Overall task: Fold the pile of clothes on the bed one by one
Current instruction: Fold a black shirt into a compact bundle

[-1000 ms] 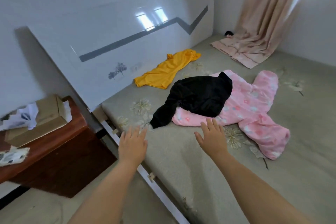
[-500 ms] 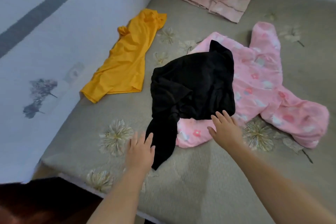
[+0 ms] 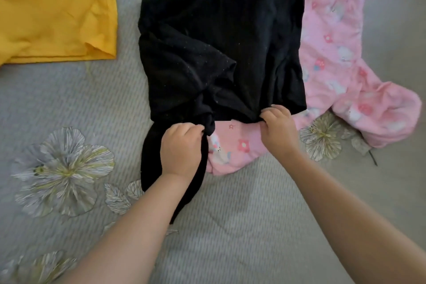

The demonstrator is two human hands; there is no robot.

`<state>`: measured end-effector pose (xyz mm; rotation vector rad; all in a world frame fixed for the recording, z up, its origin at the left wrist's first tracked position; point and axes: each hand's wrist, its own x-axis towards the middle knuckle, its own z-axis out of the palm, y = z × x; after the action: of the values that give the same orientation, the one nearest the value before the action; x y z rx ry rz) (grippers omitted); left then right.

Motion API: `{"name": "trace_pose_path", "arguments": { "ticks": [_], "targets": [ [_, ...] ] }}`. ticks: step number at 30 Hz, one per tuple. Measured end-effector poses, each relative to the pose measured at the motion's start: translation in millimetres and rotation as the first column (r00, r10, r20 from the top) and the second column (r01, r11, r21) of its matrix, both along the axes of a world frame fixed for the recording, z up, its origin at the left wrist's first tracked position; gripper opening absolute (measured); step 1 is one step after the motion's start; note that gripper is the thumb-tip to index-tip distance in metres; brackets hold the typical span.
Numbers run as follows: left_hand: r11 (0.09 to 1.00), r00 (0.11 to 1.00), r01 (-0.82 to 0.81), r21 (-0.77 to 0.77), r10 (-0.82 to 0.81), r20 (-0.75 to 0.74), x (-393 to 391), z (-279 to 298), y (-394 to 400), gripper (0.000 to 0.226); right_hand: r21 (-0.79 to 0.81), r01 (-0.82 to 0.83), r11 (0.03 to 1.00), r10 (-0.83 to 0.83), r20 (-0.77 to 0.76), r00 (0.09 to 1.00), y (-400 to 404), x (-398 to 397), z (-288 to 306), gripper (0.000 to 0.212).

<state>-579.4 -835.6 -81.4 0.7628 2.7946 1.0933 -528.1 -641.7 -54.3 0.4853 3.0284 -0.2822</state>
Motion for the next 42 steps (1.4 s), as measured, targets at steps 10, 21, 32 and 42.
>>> {"name": "trace_pose_path", "arguments": {
  "ticks": [10, 21, 32, 42],
  "targets": [
    [0.987, 0.955, 0.056, 0.151, -0.097, 0.281, 48, 65, -11, 0.025, -0.563, 0.329, 0.758, -0.340, 0.089, 0.936, 9, 102, 64, 0.015],
    [0.895, 0.938, 0.344, -0.285, -0.312, 0.151, 188, 98, 21, 0.029, -0.849, 0.524, 0.065, -0.450, 0.443, 0.775, 60, 299, 94, 0.028],
    [0.913, 0.843, 0.392, -0.111, -0.308, 0.442, 227, 84, 110, 0.015, -0.825, 0.534, 0.184, -0.625, 0.321, 0.712, 134, 362, 76, 0.031],
    [0.952, 0.947, 0.256, 0.166, -0.281, 0.152, 165, 225, 144, 0.010, -0.752, 0.394, 0.528, -0.559, 0.040, 0.828, 186, 315, 200, 0.009]
  ]
}}
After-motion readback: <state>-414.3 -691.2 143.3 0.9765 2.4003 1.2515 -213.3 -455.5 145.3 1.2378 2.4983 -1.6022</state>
